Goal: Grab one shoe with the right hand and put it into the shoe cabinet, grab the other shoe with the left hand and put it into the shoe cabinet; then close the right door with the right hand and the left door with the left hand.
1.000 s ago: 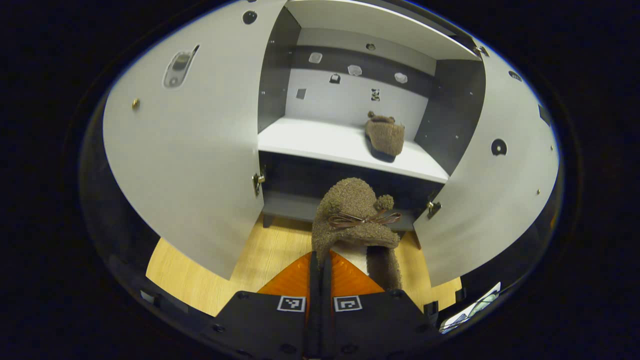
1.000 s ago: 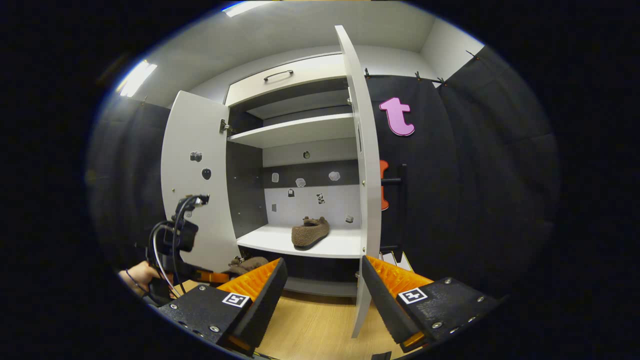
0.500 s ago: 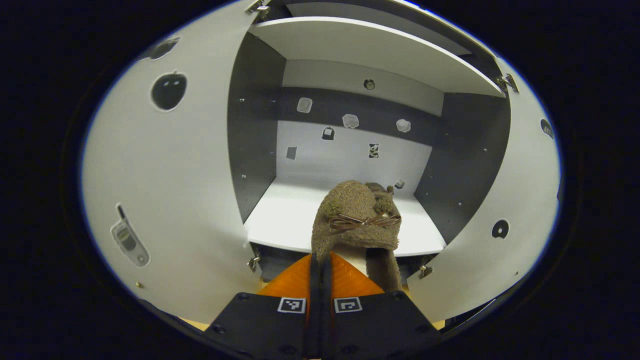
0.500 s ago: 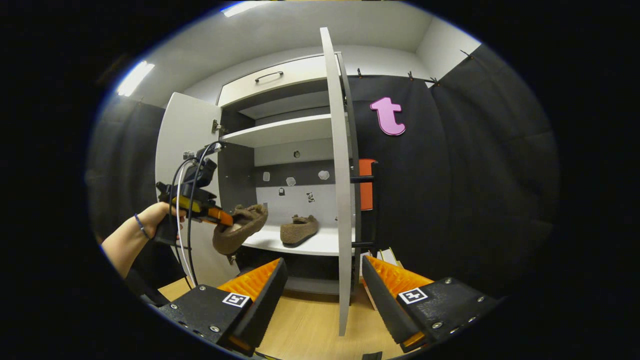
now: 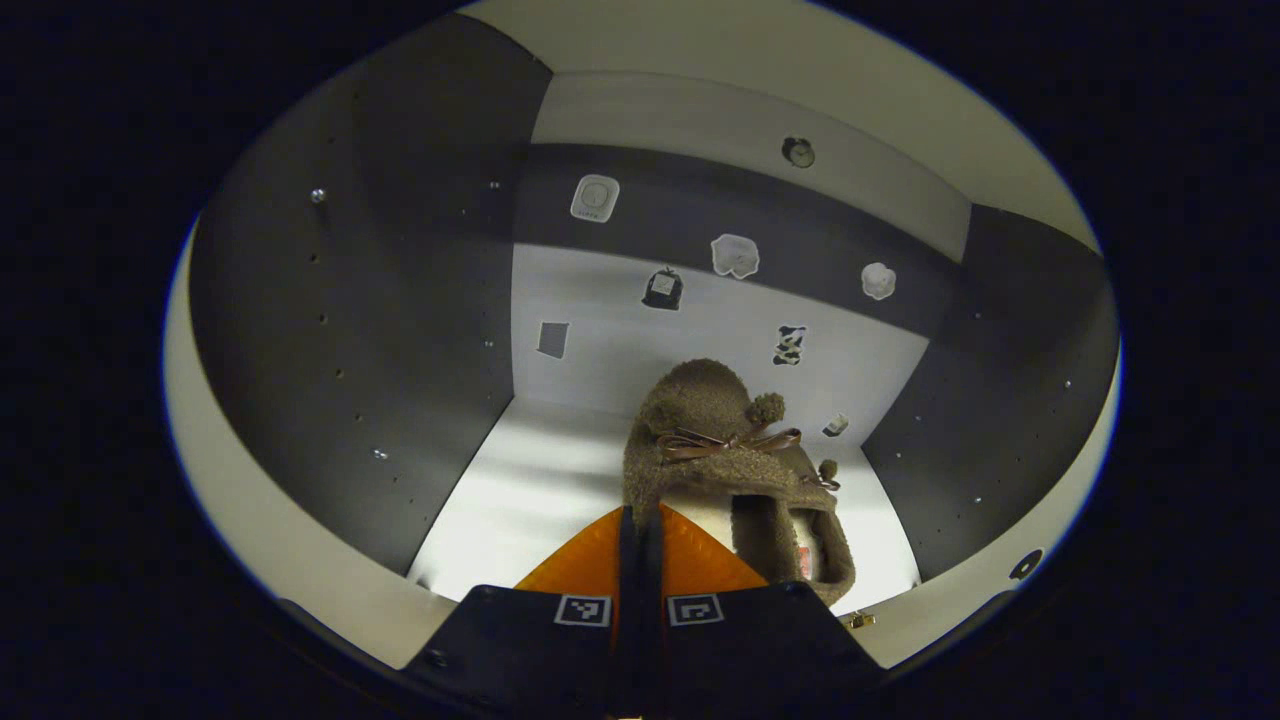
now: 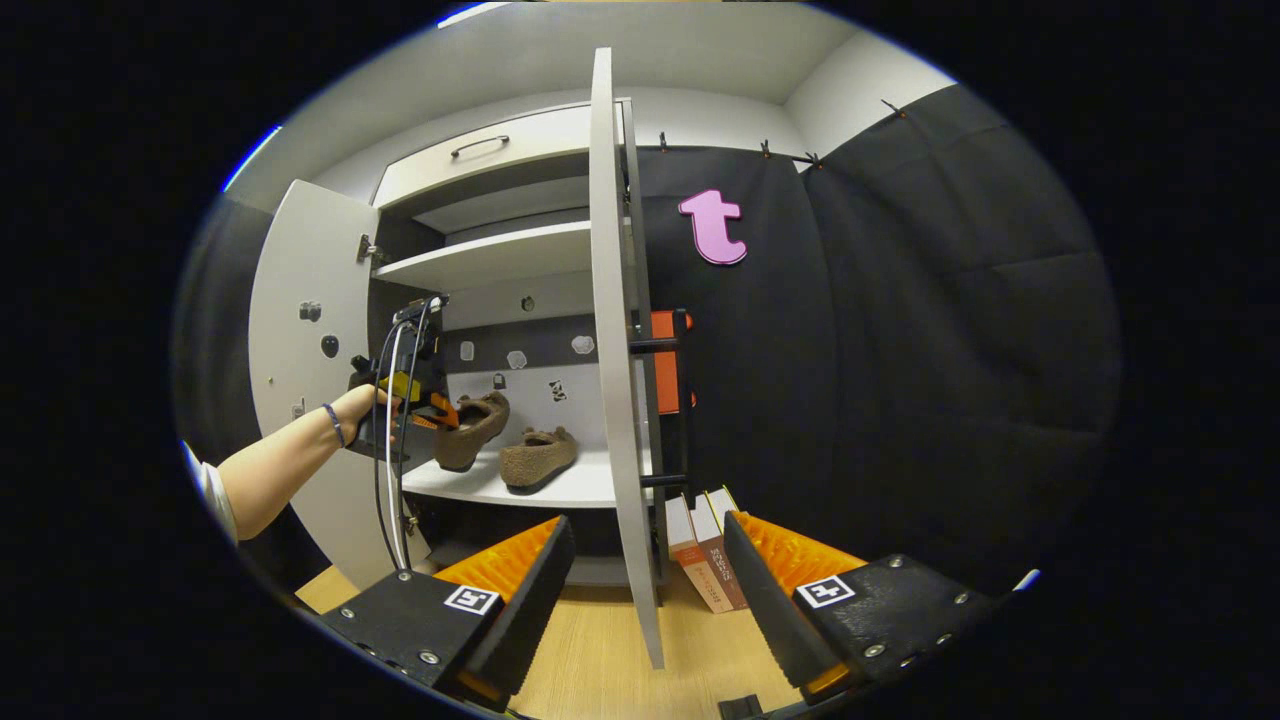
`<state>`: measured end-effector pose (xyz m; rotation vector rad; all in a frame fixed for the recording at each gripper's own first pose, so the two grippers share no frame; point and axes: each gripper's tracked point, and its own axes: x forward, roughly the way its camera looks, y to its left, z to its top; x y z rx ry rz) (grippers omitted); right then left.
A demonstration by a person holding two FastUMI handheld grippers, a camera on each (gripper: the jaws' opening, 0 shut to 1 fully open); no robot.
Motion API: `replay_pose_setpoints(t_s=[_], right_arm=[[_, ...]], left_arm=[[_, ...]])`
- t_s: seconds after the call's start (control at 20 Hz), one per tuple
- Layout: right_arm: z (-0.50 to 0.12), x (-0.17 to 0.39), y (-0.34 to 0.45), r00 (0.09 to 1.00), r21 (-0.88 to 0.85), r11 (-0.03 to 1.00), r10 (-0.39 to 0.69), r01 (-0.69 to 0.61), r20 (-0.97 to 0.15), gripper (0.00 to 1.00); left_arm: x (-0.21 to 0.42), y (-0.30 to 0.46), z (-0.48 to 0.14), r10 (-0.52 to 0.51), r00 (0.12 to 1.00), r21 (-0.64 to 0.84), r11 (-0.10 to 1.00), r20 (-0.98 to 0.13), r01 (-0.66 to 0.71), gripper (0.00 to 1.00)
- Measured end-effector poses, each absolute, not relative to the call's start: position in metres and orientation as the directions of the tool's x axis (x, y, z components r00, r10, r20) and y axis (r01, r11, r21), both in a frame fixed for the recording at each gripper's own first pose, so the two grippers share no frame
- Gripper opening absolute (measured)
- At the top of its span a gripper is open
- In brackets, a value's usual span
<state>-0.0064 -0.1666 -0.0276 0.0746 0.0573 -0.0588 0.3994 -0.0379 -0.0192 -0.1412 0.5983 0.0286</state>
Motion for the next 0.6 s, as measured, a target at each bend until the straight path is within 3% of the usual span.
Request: replay_pose_setpoints(t_s=[0.4,0.55,0.6], right_arm=[[-0.035,0.0,-0.168,0.992,0.089,0.992,-0.085,0.094,-0.095,0.92],[-0.035,0.002,-0.169,0.992,0.095,0.991,-0.081,0.091,-0.098,0.92],[-0.034,0.002,-0.171,0.992,0.096,0.991,-0.082,0.091,-0.094,0.92]], left_arm=[[0.428,-0.036,-0.071,-0.052,0.784,-0.157,0.986,-0.619,-0.058,0.11],[0.429,-0.03,-0.048,-0.02,0.825,-0.093,0.995,-0.565,-0.04,0.33],[0.426,-0.032,-0.036,-0.02,0.84,-0.081,0.996,-0.543,-0.029,0.36]])
